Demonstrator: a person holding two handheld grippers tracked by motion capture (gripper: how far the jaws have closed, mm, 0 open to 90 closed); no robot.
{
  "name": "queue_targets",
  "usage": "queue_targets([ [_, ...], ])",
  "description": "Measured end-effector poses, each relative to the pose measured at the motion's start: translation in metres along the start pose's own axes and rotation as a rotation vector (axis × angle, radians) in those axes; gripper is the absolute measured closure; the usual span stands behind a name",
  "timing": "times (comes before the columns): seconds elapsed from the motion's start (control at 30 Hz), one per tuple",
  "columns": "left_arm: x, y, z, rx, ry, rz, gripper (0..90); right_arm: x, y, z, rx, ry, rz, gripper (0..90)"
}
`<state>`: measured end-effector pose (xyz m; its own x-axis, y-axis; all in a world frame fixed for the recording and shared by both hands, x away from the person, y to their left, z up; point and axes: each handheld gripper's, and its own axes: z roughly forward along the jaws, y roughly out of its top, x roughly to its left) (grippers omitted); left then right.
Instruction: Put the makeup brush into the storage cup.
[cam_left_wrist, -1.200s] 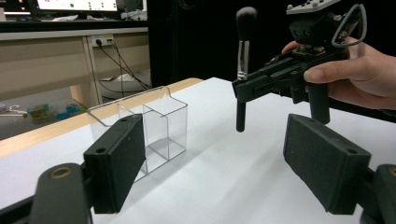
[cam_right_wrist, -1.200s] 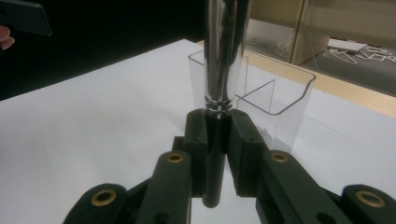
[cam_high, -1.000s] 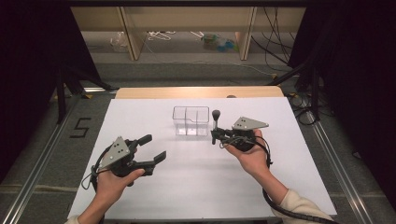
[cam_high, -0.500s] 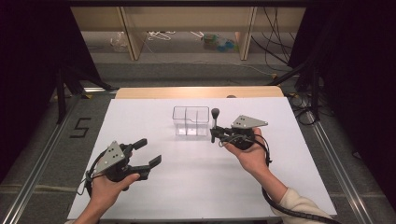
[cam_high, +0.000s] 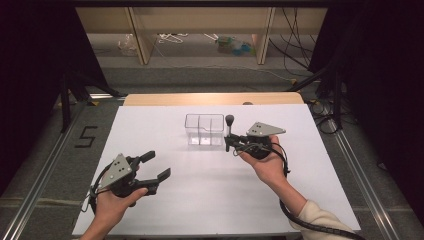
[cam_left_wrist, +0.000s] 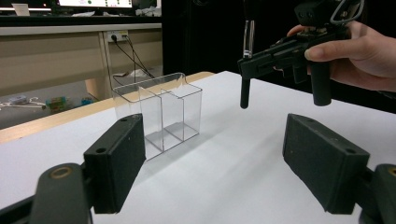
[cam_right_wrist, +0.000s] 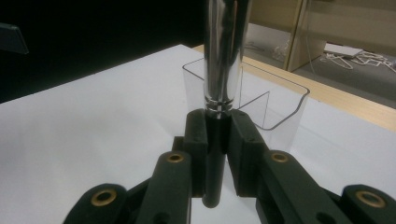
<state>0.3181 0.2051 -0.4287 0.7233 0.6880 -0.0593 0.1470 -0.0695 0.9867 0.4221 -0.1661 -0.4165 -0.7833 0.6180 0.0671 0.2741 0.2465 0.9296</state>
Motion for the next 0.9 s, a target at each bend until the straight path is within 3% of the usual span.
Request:
queue_targets([
  [0.17,-0.0008,-0.0009,0.0012,0.005,0.001,0.014,20.9,-0.001,0.0007,0.0005,0.004,-0.012,-0.002,79.4],
  [0.23,-0.0018,-0.0016,0.0016,0.006,0.004,0.001,20.9,-0.0008,0.0011,0.0014,0.003,-0.012,-0.004,79.5],
  [0.5,-0.0014,-0.0023,0.0032,0.015,0.003,0.031,20.9,-0.001,0.0032,0.0031,0.007,-0.008,-0.004,79.5],
  [0.9,-0.002,-0.0034,0.0044,0.015,0.008,0.021,20.9,-0.0031,0.0047,0.0045,-0.001,-0.013,-0.001,79.5],
])
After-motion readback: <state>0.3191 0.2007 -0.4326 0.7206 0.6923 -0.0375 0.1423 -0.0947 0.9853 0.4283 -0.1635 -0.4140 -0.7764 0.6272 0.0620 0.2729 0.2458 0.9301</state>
